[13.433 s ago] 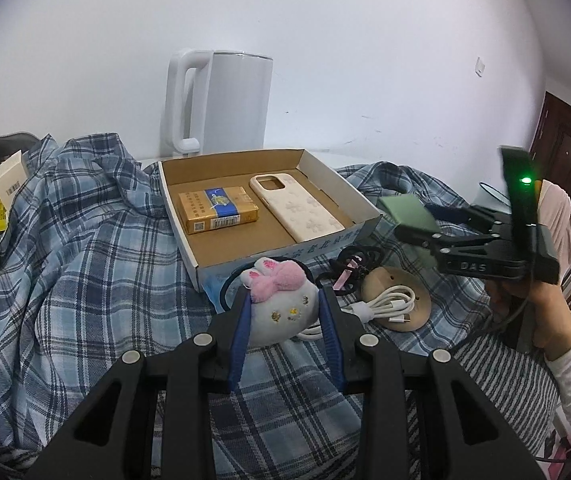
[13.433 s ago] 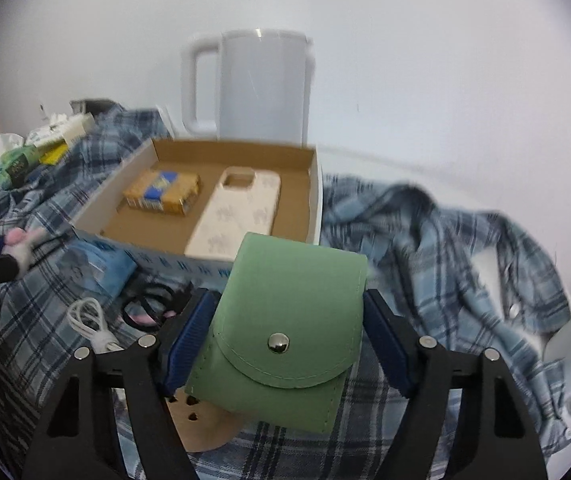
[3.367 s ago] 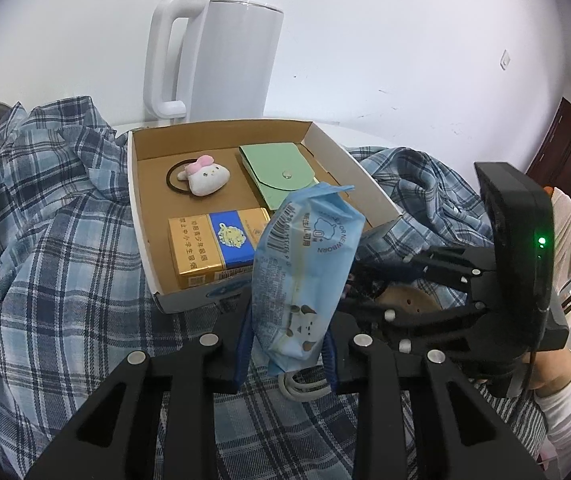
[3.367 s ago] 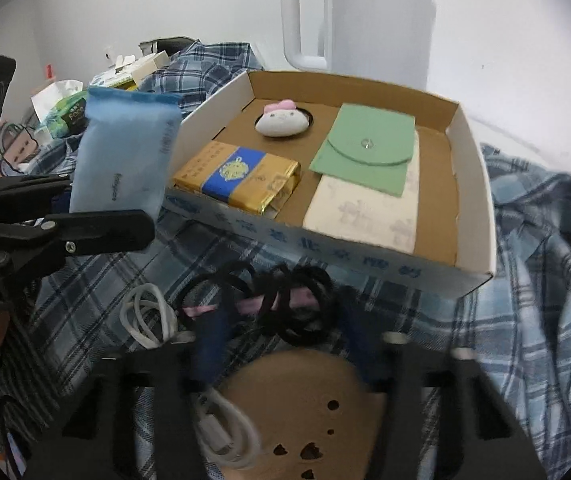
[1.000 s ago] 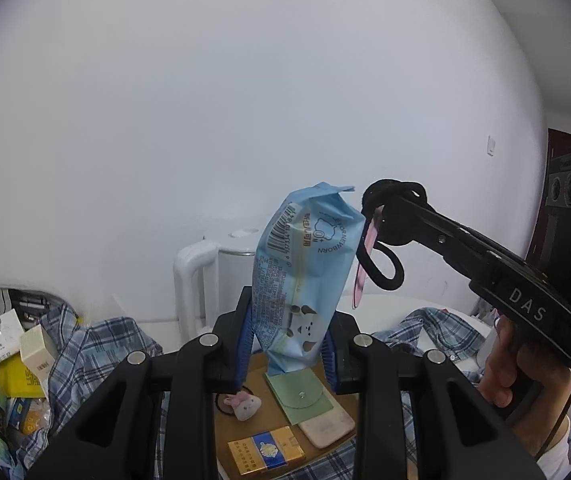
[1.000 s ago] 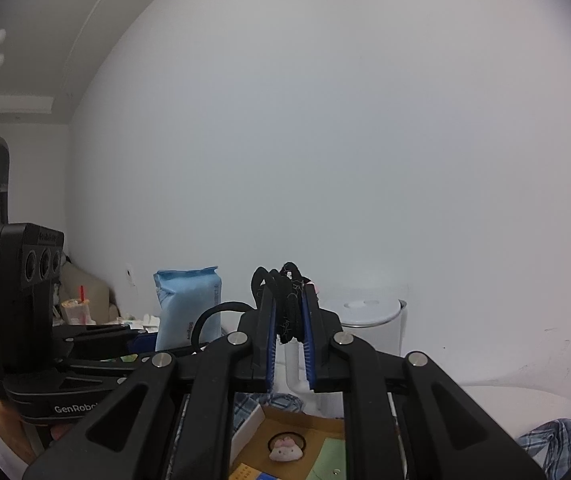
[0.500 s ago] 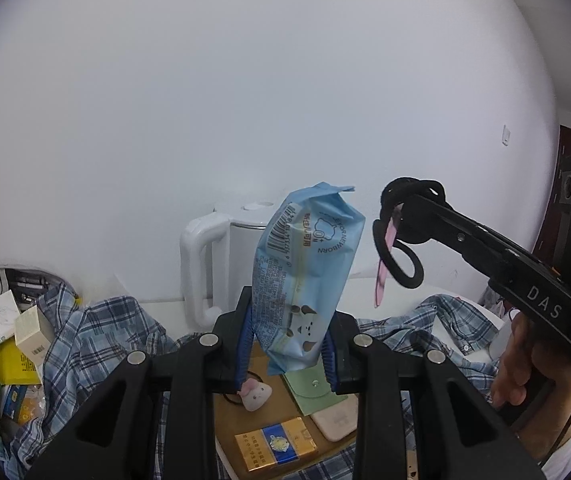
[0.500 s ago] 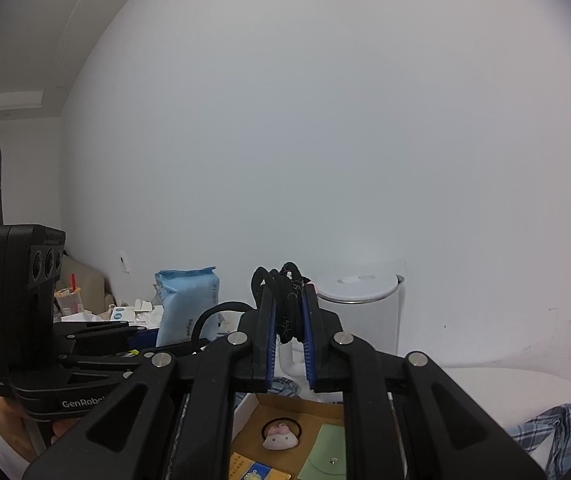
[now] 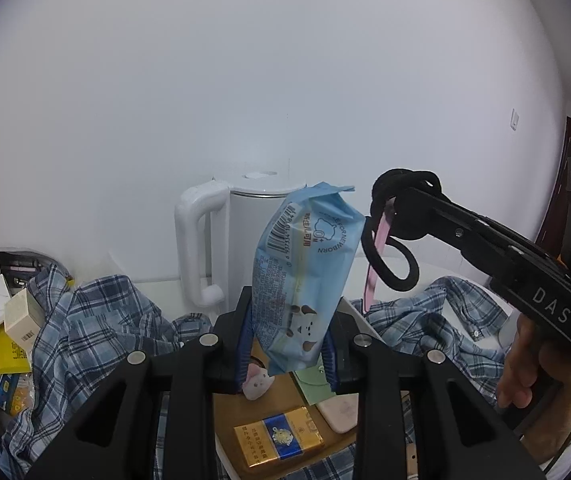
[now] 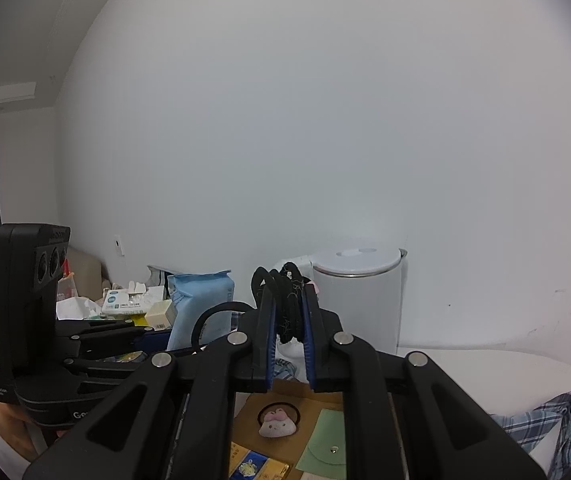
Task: Organize soft objects
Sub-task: 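Carry the wipe pack with the left gripper while the right gripper carries the hair ties over the box, then open both grippers to drop the wipe pack and hair ties into the box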
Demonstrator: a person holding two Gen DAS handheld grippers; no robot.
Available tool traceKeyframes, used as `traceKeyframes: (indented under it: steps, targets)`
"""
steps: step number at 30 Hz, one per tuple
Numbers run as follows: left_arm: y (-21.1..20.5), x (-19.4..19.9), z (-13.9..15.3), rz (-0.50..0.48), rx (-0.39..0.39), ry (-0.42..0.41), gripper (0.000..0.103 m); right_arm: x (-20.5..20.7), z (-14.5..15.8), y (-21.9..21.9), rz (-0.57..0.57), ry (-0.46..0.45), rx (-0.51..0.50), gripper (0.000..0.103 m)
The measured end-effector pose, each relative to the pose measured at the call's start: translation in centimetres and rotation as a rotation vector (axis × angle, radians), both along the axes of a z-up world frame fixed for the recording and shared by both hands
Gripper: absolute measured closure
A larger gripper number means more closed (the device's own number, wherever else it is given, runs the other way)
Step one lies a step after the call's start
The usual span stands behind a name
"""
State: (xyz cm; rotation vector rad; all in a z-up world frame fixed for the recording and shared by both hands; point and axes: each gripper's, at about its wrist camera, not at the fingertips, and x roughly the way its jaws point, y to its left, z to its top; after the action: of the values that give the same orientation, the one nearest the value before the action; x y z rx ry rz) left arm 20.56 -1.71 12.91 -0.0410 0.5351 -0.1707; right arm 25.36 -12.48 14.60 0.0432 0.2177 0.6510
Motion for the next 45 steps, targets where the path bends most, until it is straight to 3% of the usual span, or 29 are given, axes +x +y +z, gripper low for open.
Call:
traceKeyframes:
  steps: [14,33,44,45]
  targets:
    - [0.1,1.6,-2.8,0.014,0.020,0.073,0.072,1.5,-1.9,0.1,-0.010,0.077,-0.027,0.092]
    - [-0.5,4.3,-9.9,0.003,0.048,0.253,0.072,6.4,-9.0,1.1,-0.021,0.300,-0.089,0.092]
    - [0.0,5.1,-11.0,0.042,0.065,0.279,0.072,7.7,-11.4,1.4,-0.034,0.368,-0.130,0.092]
    - [-0.1,5.0,-10.9,0.070,0.088,0.272,0.066,7.7,-11.4,1.4,-0.040,0.370,-0.134,0.091]
